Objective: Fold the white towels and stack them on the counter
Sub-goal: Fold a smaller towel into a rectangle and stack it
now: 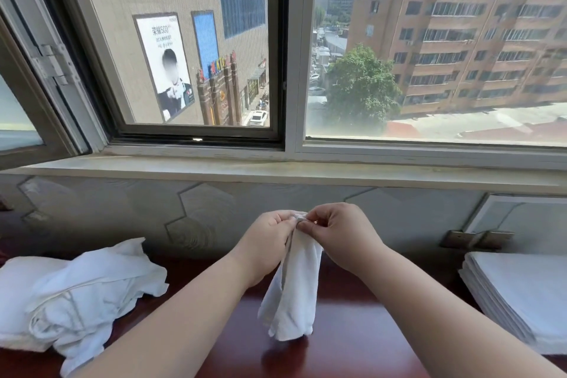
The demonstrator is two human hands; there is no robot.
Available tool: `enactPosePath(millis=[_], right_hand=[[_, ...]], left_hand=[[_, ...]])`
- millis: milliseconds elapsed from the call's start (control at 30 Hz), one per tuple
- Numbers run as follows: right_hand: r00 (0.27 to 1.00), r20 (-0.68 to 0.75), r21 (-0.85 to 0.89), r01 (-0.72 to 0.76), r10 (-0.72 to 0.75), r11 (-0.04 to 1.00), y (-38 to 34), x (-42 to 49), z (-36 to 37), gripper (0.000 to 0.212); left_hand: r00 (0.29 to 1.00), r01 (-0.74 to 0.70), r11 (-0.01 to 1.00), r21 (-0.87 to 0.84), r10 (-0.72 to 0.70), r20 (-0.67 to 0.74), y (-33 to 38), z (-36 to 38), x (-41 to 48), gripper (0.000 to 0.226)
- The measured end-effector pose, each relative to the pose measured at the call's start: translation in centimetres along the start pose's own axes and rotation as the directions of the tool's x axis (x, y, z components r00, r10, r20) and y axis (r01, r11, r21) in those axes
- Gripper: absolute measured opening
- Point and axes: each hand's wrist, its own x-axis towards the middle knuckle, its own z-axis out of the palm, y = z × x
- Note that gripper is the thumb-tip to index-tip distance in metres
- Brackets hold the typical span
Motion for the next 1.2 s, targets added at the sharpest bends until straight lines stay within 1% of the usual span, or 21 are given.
enactPosePath(millis=[100,133,233,267,433,500,567,667,733,800,867,900,933,1000,1100,1200], right_hand=[[1.0,-0.022,-0.031,0.0,-0.001,1.0,-0.3,0.1,-0.3,0.016],[1.0,-0.027,-0.056,-0.004,0.003,0.998,-0.4,0.2,-0.5,0.021],[0.999,-0.041,-0.17,-0.011,0.004,0.985,-0.6,0.5,-1.0,0.045],[0.999,-0.042,-0.179,-0.015,0.007,0.984,-0.5,0.6,-1.1,0.05],[0.994,0.038,-0.034,-0.102,0.103,0.994,0.2,0.7,-1.5,0.065],[0.99,0.076,0.001,-0.123,0.123,0.992,0.4,0.7,-1.6,0.068],[0.985,0.111,0.047,-0.138,0.133,0.989,0.6,0.7,-1.5,0.068],[0.976,0.176,0.188,-0.16,0.127,0.969,0.9,0.5,-1.5,0.069],[0.96,0.266,0.271,-0.159,0.085,0.949,1.3,0.3,-1.9,0.066],[0.93,0.366,0.294,-0.162,0.046,0.942,1.8,0.0,-2.2,0.054],[0.91,0.415,0.219,-0.131,0.029,0.967,2.4,-0.5,-1.8,0.035],[0.903,0.429,0.161,-0.097,0.019,0.982,2.8,-0.7,-1.5,0.03],[0.891,0.454,0.114,-0.072,0.013,0.991,3.2,-1.0,-1.2,0.028],[0.849,0.528,0.056,-0.069,0.029,0.996,4.0,-1.5,-0.6,0.027],[0.807,0.582,-0.05,-0.083,0.096,0.995,5.3,-2.1,0.1,0.019],[0.786,0.599,-0.231,-0.014,0.153,0.973,6.3,-2.6,1.1,0.028]], left_hand=[[0.996,-0.08,0.977,0.198,0.072,0.044,0.8,-0.2,-0.4,0.028],[0.995,-0.098,0.965,0.243,0.09,0.045,1.0,-0.4,-0.4,0.026],[0.994,-0.113,0.948,0.298,0.111,0.023,1.6,-0.7,-0.4,0.025],[0.993,-0.116,0.939,0.323,0.117,0.016,1.7,-0.8,-0.3,0.025],[0.991,-0.122,0.893,0.432,0.134,0.002,1.7,-0.8,-0.2,0.024],[0.992,-0.117,0.882,0.457,0.127,0.01,1.6,-0.8,-0.2,0.024],[0.992,-0.121,0.868,0.482,0.128,0.018,1.5,-0.9,-0.2,0.023],[0.986,-0.155,0.851,0.502,0.165,0.025,1.5,-0.9,-0.3,0.02],[0.976,-0.175,0.845,0.504,0.215,-0.021,1.8,-1.0,-0.2,0.018],[0.964,-0.178,0.855,0.488,0.252,-0.089,2.2,-1.3,0.1,0.021],[0.949,-0.184,0.852,0.491,0.284,-0.137,2.5,-1.7,0.4,0.023],[0.941,-0.186,0.846,0.5,0.299,-0.157,2.7,-2.0,0.5,0.024],[0.933,-0.184,0.841,0.508,0.312,-0.179,2.8,-2.3,0.7,0.024],[0.916,-0.176,0.84,0.513,0.331,-0.227,2.9,-3.1,1.2,0.026],[0.9,-0.121,0.832,0.542,0.322,-0.294,2.6,-4.8,2.2,0.027],[0.881,-0.074,0.853,0.516,0.299,-0.367,1.9,-6.7,3.2,0.029]])
